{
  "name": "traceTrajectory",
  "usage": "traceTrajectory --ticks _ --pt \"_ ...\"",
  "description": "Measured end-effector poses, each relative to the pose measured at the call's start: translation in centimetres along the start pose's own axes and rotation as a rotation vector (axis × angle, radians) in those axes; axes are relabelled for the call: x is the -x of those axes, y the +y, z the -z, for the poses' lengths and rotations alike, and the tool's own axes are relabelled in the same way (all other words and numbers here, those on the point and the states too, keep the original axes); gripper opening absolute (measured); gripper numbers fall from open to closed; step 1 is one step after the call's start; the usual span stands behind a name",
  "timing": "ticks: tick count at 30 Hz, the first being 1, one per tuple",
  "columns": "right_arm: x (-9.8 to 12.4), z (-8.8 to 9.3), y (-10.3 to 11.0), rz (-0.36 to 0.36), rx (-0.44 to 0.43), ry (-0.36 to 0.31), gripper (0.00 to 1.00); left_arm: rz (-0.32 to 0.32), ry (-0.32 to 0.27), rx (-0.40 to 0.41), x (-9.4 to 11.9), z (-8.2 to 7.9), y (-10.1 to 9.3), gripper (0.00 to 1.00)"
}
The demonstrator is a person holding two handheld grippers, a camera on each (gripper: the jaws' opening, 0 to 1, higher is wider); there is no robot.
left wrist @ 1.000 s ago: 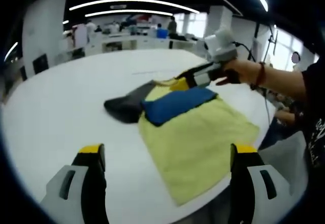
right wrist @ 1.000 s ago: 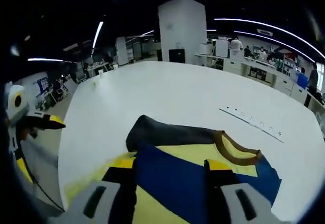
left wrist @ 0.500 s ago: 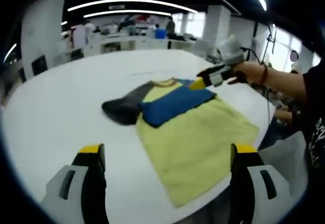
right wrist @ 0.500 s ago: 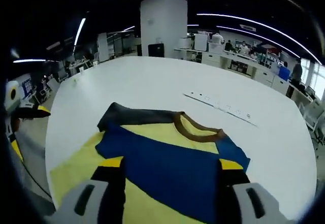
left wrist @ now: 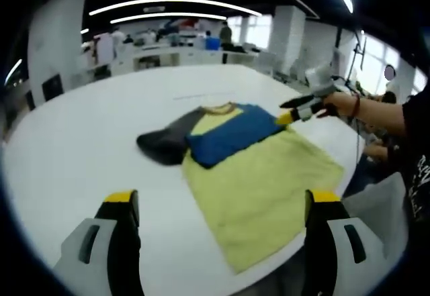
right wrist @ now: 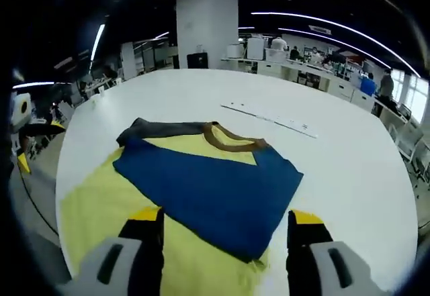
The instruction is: Fold the garment on the visible template until the final outline fits inside the template.
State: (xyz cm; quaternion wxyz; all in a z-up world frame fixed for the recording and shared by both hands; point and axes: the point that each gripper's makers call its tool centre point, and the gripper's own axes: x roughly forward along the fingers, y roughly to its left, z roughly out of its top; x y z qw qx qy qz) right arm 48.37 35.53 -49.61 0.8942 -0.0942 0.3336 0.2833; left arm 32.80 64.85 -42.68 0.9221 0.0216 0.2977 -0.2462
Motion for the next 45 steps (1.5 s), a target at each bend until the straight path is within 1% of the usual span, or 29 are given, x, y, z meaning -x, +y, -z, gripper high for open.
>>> traceTrajectory --ticks 2,5,7,9,10,12,14,18,20,21,22,23,24,25,27,28,30,32,37,45 --pt "0.2 0.8 -0.5 0.009 0.000 0.016 0.72 0.001 -0.001 0.000 0.0 0.0 -0.1 0.99" --pt "0.5 1.7 -1.1 0.015 0.003 0.031 0.67 0.001 0.004 0.002 -0.1 0.1 -0.2 0.99" --pt "0.7 2.1 -1.4 0.026 0.016 0.036 0.60 0.000 0.007 0.004 -0.1 0.2 -0.2 0.99" --pt "0.8 2.7 -1.7 0.033 0.033 0.047 0.47 0.001 0.009 0.006 -0.1 0.3 -0.2 0.99" --pt "0.8 3.2 -2.0 0.042 0.035 0.064 0.43 0.001 0.011 0.007 -0.1 0.3 -0.3 0.99" --pt "0.7 3.6 -2.1 0.048 0.040 0.072 0.38 0.002 0.013 0.009 -0.1 0.3 -0.4 0.99" --pt "0.6 4.0 -2.2 0.049 0.033 0.078 0.32 0.001 0.014 0.010 -0.1 0.3 -0.4 0.99" --pt "0.4 4.3 -2.7 0.074 0.014 0.075 0.16 0.000 0.015 0.012 -0.1 0.4 -0.5 0.99" --pt "0.3 4.3 -2.8 0.076 0.002 0.070 0.12 -0.001 0.019 0.011 -0.1 0.5 -0.5 0.99" --pt "0.2 4.4 -2.9 0.084 -0.004 0.070 0.08 -0.003 0.021 0.012 0.0 0.6 -0.4 0.99" --pt "0.2 4.6 -3.0 0.093 -0.011 0.076 0.02 -0.005 0.021 0.013 0.0 0.6 -0.4 0.99" --pt "0.3 4.9 -3.2 0.105 -0.029 0.087 0.00 -0.006 0.022 0.013 0.1 0.6 -0.3 0.99" --pt "0.4 5.1 -3.5 0.129 -0.059 0.095 0.00 -0.008 0.023 0.014 0.1 0.7 -0.3 0.99" --pt "0.8 6.1 -4.2 0.185 -0.099 0.144 0.00 -0.011 0.022 0.015 0.2 0.7 -0.3 0.99" --pt "0.7 6.6 -4.2 0.208 -0.163 0.149 0.00 -0.014 0.024 0.015 0.2 0.8 -0.2 0.99" --pt "0.5 6.2 -4.2 0.206 -0.165 0.125 0.00 -0.015 0.027 0.017 0.2 0.9 -0.2 0.99" --pt "0.6 6.2 -4.2 0.216 -0.117 0.147 0.00 -0.017 0.035 0.018 0.1 1.1 -0.2 0.99" --pt "0.6 6.2 -4.1 0.221 -0.085 0.153 0.00 -0.015 0.035 0.016 0.1 1.1 -0.2 0.99" --pt "0.7 6.2 -4.4 0.211 -0.105 0.148 0.00 -0.015 0.031 0.010 0.0 0.8 -0.3 0.99" --pt "1.1 6.6 -5.6 0.216 -0.091 0.158 0.00 -0.020 0.032 0.005 0.0 0.6 0.1 0.99"
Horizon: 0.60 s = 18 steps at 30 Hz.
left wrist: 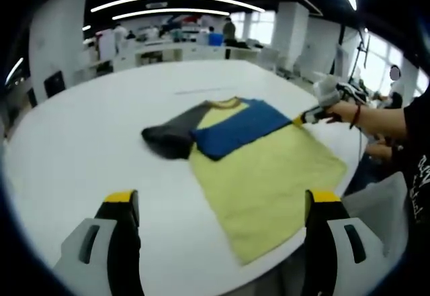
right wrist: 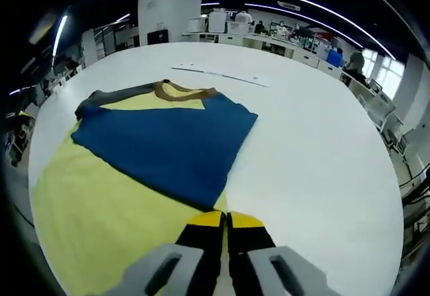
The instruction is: Fold the garment on the visible template until the final outline fits inside the template.
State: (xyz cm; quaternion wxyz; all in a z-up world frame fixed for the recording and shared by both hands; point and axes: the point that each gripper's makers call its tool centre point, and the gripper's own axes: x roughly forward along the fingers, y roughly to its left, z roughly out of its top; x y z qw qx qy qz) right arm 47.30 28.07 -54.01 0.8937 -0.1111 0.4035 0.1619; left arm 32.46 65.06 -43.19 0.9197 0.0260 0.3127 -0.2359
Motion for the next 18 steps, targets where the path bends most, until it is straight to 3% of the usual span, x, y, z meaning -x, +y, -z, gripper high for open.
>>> traceTrajectory --ticks 18 --pt "0.5 0.9 -3.2 0.011 -0.012 0.013 0.00 -0.011 -0.006 0.015 -1.1 -0.3 0.9 0.98"
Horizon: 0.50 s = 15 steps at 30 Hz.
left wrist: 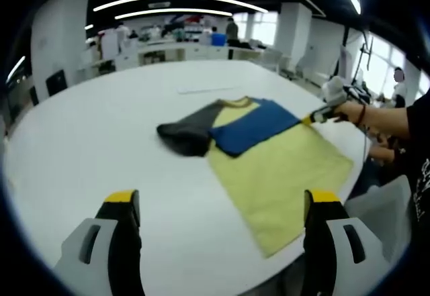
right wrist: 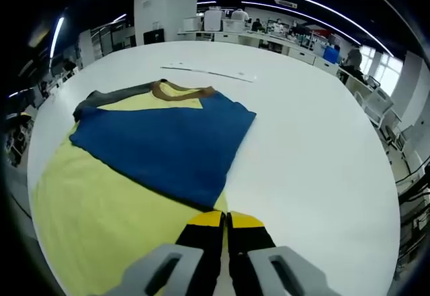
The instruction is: Fold the garment on the visible template until the final outline fits inside the template.
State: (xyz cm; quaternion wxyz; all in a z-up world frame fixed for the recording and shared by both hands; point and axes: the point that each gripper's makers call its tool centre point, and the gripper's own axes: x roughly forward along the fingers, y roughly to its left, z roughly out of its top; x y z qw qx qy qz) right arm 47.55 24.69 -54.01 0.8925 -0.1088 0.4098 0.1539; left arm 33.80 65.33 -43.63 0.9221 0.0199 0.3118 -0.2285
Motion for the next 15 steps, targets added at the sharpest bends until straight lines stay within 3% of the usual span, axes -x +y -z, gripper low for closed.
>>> traceTrajectory --ticks 15 --pt "0.3 0.6 -1.4 0.012 0.001 0.020 0.00 0.003 -0.001 -0.001 -0.7 -0.4 0.3 0.97"
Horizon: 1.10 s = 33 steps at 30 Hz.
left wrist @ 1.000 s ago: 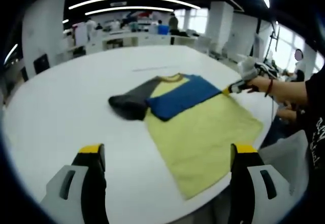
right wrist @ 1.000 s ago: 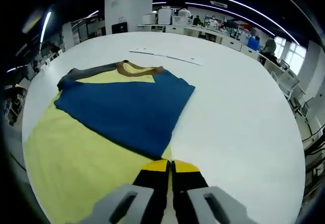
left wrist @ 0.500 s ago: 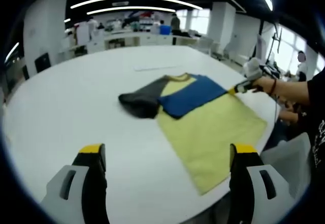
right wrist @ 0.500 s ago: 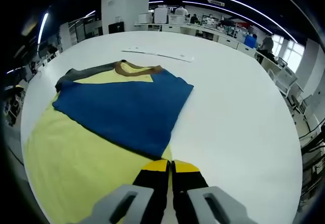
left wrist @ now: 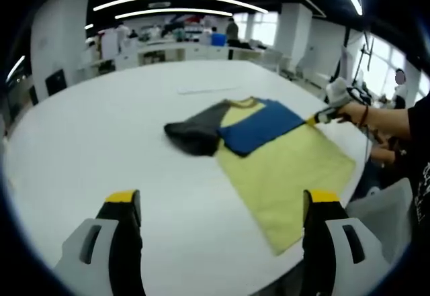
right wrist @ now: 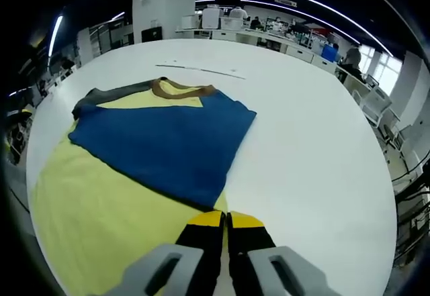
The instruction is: Fold the garment on the visible template until the final outline fits inside the template.
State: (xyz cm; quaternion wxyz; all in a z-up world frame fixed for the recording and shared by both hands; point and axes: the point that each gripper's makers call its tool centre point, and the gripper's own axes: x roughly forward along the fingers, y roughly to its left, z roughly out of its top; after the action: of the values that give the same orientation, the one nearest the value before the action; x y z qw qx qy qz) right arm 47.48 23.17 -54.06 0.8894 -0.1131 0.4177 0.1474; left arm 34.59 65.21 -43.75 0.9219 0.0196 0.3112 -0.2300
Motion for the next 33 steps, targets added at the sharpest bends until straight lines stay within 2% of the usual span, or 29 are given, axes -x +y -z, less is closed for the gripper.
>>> traceTrajectory --ticks 10,12,15,17,21,27,31,33 --pt "0.2 0.2 -0.4 -0.009 0.003 0.004 0.01 0.005 0.000 0.005 -0.4 0.0 0.1 0.95" --pt "0.3 0.0 -0.7 -0.005 -0.041 -0.020 0.08 0.003 0.001 0.008 -0.5 0.0 0.2 0.95" --pt "0.5 -0.6 -0.9 -0.025 -0.141 -0.072 0.24 0.002 -0.001 0.009 -0.7 -0.1 0.3 0.94" --pt "1.0 -0.9 -1.2 -0.023 -0.149 -0.086 0.34 0.003 -0.001 0.007 -0.8 -0.2 0.3 0.94" --pt "1.8 -1.9 -0.7 -0.067 -0.193 -0.131 0.48 0.004 -0.002 0.003 -1.1 -0.5 0.5 0.94" --pt "3.4 -3.3 1.3 -0.149 -0.198 -0.169 0.67 -0.001 -0.018 -0.006 -2.0 -1.5 1.3 0.91" --pt "5.4 -4.4 4.0 -0.191 -0.154 -0.204 0.81 0.001 -0.038 0.007 -2.9 -2.4 1.8 0.88" --pt "6.1 -4.7 4.9 -0.218 -0.123 -0.207 0.84 0.010 -0.043 0.003 -3.4 -2.7 1.9 0.88"
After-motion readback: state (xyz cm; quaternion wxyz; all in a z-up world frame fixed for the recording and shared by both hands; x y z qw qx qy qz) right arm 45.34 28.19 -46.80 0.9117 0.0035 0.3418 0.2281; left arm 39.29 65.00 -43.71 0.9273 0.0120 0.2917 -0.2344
